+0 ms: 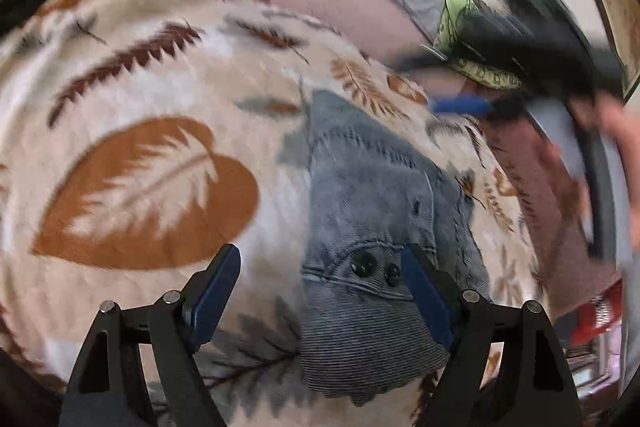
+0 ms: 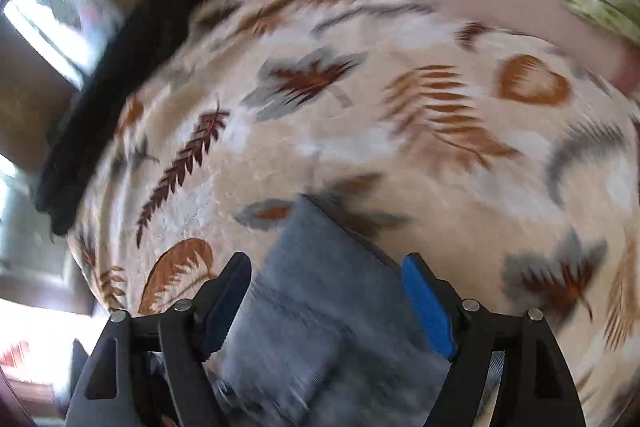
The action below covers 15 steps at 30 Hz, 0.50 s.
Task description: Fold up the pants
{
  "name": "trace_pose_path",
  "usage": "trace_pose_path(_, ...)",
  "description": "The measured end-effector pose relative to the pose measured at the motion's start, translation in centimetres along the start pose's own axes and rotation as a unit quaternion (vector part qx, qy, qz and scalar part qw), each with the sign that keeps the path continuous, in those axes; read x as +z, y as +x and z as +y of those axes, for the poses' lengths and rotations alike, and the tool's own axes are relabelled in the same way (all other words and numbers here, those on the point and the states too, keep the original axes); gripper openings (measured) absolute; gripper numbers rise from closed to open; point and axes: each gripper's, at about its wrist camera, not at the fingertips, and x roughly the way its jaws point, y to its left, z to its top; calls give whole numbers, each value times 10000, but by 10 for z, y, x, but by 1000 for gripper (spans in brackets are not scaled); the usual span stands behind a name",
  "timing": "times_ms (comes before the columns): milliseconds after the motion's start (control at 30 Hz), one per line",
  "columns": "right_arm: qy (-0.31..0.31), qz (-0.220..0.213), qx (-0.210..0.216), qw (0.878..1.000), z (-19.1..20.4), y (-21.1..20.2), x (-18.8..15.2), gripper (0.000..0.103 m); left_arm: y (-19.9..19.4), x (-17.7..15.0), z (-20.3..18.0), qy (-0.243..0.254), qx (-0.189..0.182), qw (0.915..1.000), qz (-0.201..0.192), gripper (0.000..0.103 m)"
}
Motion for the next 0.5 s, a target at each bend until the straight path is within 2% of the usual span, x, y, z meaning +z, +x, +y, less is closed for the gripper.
trace_pose_path(100, -228, 669, -287, 9971, 25, 46, 30, 81, 11, -1, -1, -56, -143, 9995, 264, 83)
trace_pose_path(167, -427, 1079, -602, 9914, 33, 74, 36, 80, 17, -1, -1, -118, -261, 9989, 367, 83)
trace_pose_path(200, -463, 1275, -715, 9882, 34, 87, 36, 64, 19, -1, -2, -67, -250, 9989, 384, 83)
trace_pose_path(233, -507, 1511, -738, 9845, 34, 99, 35, 19, 19, -1, -4, -1, -239, 9989, 400, 83)
trace_pose_path(300, -314, 1406, -743, 9868, 28, 100, 31, 20, 21, -3, -8, 103, -205, 9989, 415, 83)
trace_pose_path(433, 652, 721, -317, 9948, -8, 82, 22, 20, 24, -5, -16, 260, -158, 9986, 432, 82)
trace_pose_path(467, 833, 610, -237, 9944, -14, 79, 18, 24, 25, -5, -18, 279, -146, 9986, 431, 82)
trace_pose_path(500, 984, 429, -198, 9940, -20, 73, 14, 34, 25, -5, -19, 290, -144, 9986, 425, 82)
